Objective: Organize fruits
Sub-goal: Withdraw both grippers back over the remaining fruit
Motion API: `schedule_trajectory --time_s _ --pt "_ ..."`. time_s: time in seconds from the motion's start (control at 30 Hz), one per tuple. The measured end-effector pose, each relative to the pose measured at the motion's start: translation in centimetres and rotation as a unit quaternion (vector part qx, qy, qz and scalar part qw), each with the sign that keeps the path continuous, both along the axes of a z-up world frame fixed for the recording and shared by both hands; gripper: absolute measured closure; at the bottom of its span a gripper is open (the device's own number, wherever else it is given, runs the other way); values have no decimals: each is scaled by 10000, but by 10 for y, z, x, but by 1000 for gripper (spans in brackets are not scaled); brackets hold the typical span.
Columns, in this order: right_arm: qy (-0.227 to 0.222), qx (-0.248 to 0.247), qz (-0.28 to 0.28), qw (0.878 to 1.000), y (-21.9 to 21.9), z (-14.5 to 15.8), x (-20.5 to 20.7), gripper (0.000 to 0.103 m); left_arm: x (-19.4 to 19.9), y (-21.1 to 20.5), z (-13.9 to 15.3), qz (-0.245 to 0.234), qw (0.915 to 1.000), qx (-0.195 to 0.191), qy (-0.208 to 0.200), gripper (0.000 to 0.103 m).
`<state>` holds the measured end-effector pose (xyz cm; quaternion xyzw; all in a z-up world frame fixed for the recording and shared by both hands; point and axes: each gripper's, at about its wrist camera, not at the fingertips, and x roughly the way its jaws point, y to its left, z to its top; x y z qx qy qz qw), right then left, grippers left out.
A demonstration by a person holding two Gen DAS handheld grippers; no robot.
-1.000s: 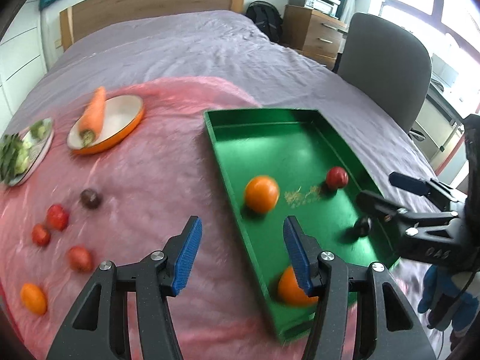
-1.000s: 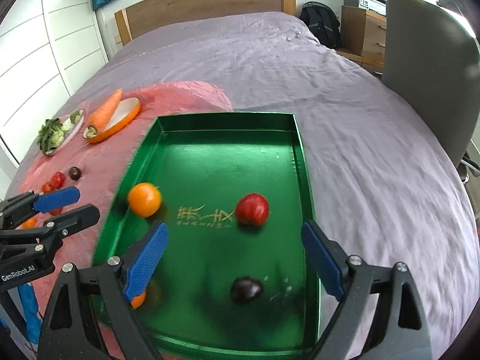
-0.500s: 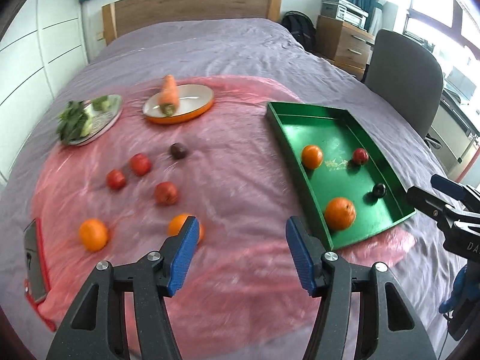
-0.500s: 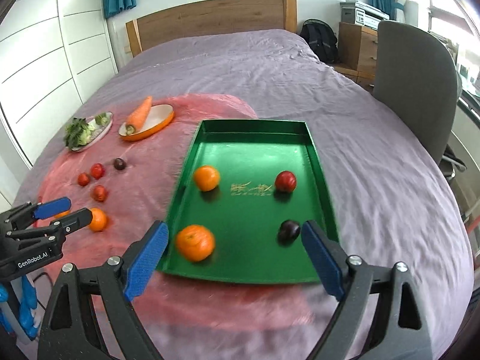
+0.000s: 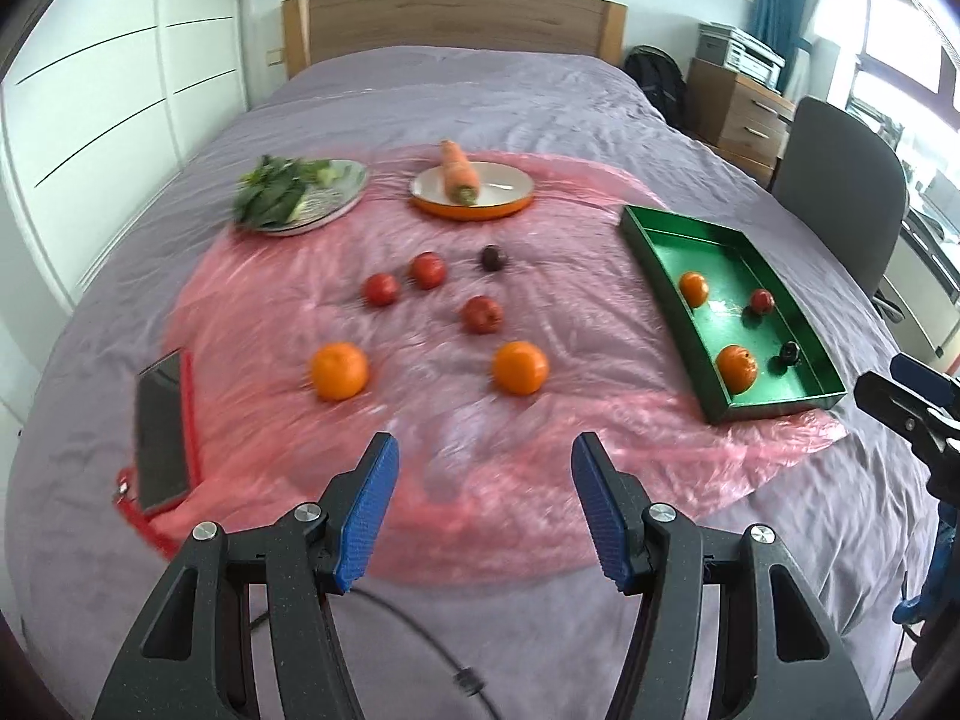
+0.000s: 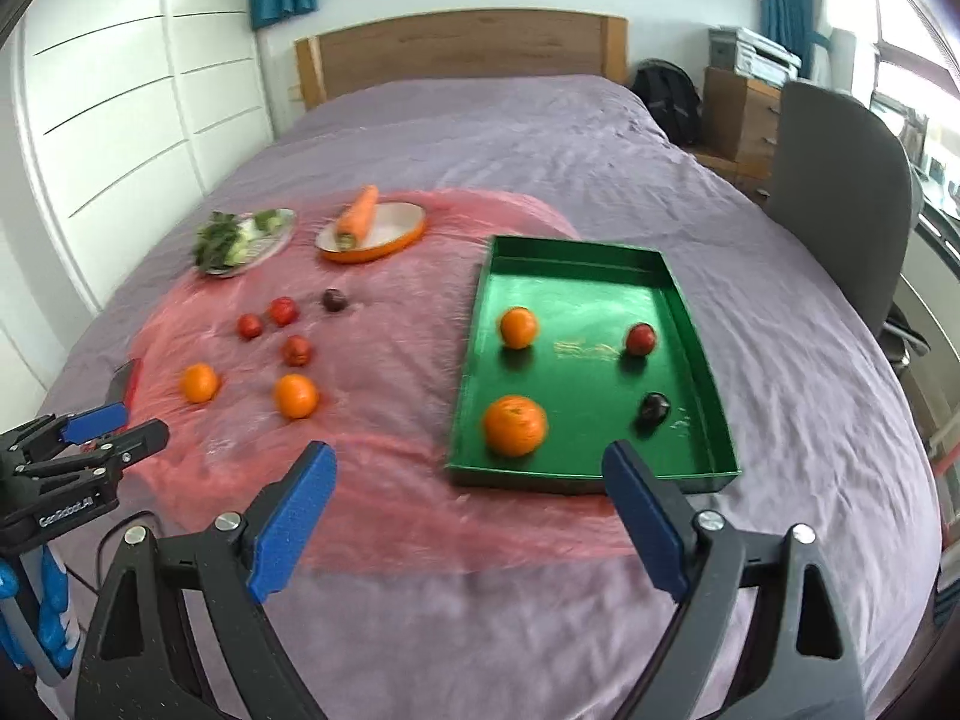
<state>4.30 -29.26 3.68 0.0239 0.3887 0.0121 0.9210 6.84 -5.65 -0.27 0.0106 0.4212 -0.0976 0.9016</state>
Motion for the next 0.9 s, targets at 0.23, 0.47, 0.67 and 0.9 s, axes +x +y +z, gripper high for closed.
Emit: schedule_trajectory --time_s 0.23,0.47,0.67,0.9 --pt "-20 208 366 9991 31 6 -20 0 -23 35 3 301 9995 -12 -26 49" --pt "26 158 534 9984 60 7 -34 0 -38 61 3 578 9983 -17 -49 48" --pt "-8 -44 672 9977 82 8 -45 0 -51 83 4 775 9970 37 -48 48" --pt "-12 -18 881 9961 103 8 -52 0 -63 102 8 953 9953 153 -99 48"
